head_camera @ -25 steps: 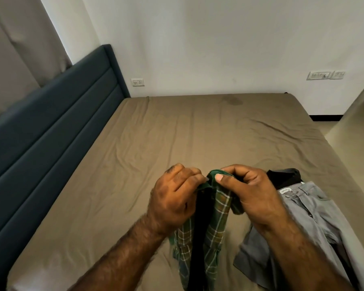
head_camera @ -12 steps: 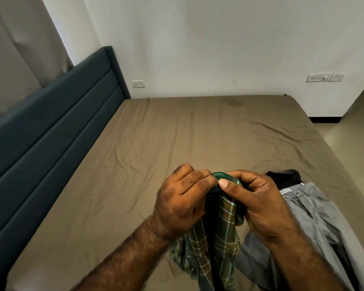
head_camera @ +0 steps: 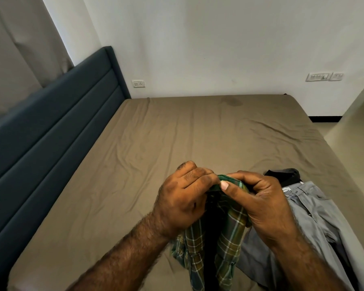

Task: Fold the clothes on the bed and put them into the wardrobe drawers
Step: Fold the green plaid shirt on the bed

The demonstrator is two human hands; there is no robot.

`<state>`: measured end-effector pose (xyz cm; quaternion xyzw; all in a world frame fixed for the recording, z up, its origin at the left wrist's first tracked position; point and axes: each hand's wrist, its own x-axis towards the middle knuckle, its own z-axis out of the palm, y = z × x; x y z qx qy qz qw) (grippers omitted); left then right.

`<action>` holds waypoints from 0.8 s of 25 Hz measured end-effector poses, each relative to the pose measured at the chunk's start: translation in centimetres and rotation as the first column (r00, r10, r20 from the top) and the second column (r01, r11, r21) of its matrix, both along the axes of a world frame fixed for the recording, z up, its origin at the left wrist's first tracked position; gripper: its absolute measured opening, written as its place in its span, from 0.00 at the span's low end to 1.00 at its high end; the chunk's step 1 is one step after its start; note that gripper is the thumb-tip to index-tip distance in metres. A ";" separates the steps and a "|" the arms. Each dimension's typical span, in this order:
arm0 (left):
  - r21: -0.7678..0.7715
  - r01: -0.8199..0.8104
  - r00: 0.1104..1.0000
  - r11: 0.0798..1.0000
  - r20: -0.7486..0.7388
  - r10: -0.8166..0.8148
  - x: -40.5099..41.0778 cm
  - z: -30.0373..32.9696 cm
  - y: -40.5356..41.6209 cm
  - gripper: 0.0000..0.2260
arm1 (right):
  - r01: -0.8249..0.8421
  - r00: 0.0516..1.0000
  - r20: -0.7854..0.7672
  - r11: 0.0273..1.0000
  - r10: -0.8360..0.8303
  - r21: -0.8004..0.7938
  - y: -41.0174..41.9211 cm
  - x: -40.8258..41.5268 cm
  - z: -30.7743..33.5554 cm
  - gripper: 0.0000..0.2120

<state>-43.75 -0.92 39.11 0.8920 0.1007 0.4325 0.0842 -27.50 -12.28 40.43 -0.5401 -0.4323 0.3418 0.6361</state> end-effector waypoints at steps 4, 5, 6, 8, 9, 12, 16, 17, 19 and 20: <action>-0.070 0.065 0.998 0.995 -0.013 -0.066 -0.3 0.4 0.1 0.13 | -0.031 0.999 -0.027 0.999 0.030 -0.041 -0.3 0.4 -0.1 0.07; -0.086 0.084 0.996 0.993 -0.020 -0.086 -0.4 0.6 0.2 0.12 | -0.043 0.998 -0.039 0.998 0.041 -0.052 -0.3 0.5 -0.2 0.06; -0.112 0.100 0.994 0.989 -0.025 -0.103 -0.4 0.6 0.2 0.13 | -0.053 0.997 -0.051 0.997 0.050 -0.062 -0.3 0.6 -0.2 0.05; -0.212 0.098 0.995 0.972 -0.010 -0.103 -0.4 0.6 -0.1 0.16 | -0.087 0.991 -0.111 0.994 0.079 -0.072 -0.3 0.7 -0.5 0.05; -0.289 0.085 0.996 0.954 0.005 -0.087 -0.3 0.4 -0.4 0.18 | -0.109 0.983 -0.156 0.991 0.097 -0.070 -0.3 0.6 -0.6 0.05; -0.540 0.121 0.991 0.833 0.020 -0.131 -0.3 0.0 -0.7 0.19 | -0.108 0.982 -0.158 0.994 0.102 -0.031 -0.4 0.3 -0.9 0.05; -0.594 0.039 0.999 0.803 0.007 -0.043 -0.2 -0.4 -1.1 0.11 | 0.051 0.973 0.224 0.998 -0.061 0.048 -0.3 0.7 -1.5 0.04; -0.525 0.001 1.000 0.851 0.000 -0.001 -0.3 -0.4 -1.3 0.10 | 0.083 0.925 0.364 0.993 -0.110 0.089 -0.4 0.9 -1.7 0.06; -0.368 -0.045 0.999 0.929 -0.016 0.042 -0.6 -0.3 -1.8 0.08 | 0.098 0.791 0.581 0.977 -0.193 0.190 -0.7 1.0 -1.6 0.06; -0.283 -0.066 0.998 0.957 -0.028 0.061 -0.7 -0.3 -2.0 0.07 | 0.087 0.718 0.658 0.967 -0.227 0.239 -0.8 0.8 -1.5 0.06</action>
